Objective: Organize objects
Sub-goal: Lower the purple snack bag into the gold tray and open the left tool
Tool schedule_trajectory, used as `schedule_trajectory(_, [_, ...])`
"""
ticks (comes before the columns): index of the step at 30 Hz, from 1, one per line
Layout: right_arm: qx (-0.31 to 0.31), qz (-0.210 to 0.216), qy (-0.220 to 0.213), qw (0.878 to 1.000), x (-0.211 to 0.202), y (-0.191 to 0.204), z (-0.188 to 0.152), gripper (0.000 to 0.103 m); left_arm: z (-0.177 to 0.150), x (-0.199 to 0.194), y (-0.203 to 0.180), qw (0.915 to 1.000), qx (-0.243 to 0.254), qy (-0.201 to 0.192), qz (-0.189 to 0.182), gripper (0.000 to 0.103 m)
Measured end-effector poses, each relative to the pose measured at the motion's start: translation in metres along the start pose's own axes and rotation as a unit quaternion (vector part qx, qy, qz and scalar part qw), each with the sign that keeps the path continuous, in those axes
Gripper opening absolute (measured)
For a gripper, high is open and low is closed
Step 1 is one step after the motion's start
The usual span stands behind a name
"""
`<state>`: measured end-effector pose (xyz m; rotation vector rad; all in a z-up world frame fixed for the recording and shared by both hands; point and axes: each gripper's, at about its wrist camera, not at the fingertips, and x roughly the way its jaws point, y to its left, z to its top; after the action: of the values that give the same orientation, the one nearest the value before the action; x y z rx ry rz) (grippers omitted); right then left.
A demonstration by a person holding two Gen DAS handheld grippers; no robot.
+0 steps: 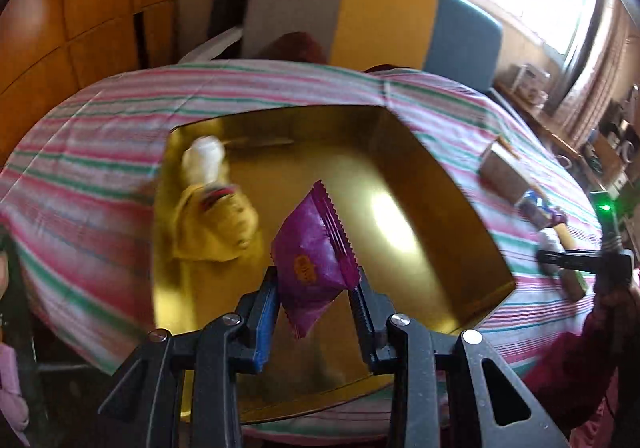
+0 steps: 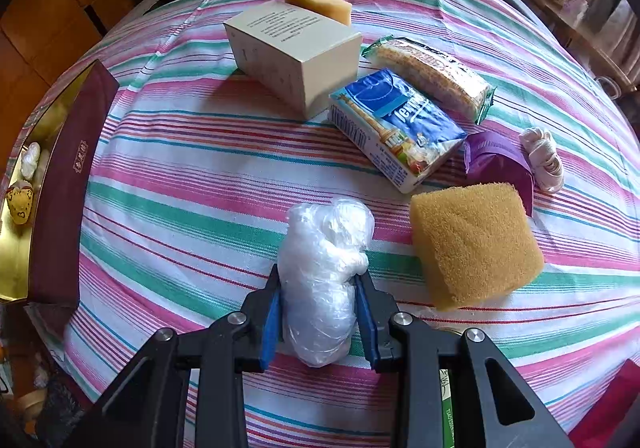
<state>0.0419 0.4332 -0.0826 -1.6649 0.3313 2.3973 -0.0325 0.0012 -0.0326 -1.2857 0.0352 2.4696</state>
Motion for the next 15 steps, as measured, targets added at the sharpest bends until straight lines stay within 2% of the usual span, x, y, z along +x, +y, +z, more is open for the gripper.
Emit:
schedule_trajectory(7, [-0.001, -0.002, -0.001, 1.0, 0.002, 0.004, 0.003, 0.034, -0.005, 0.014, 0.019, 0.9991, -0.023, 0.021, 0.029, 0.034])
schedule_trajectory(15, [0.0, -0.003, -0.002, 1.0, 0.0, 0.001, 0.0, 0.034, -0.011, 0.02, 0.027, 0.9982, -0.035, 0.03, 0.039, 0.034])
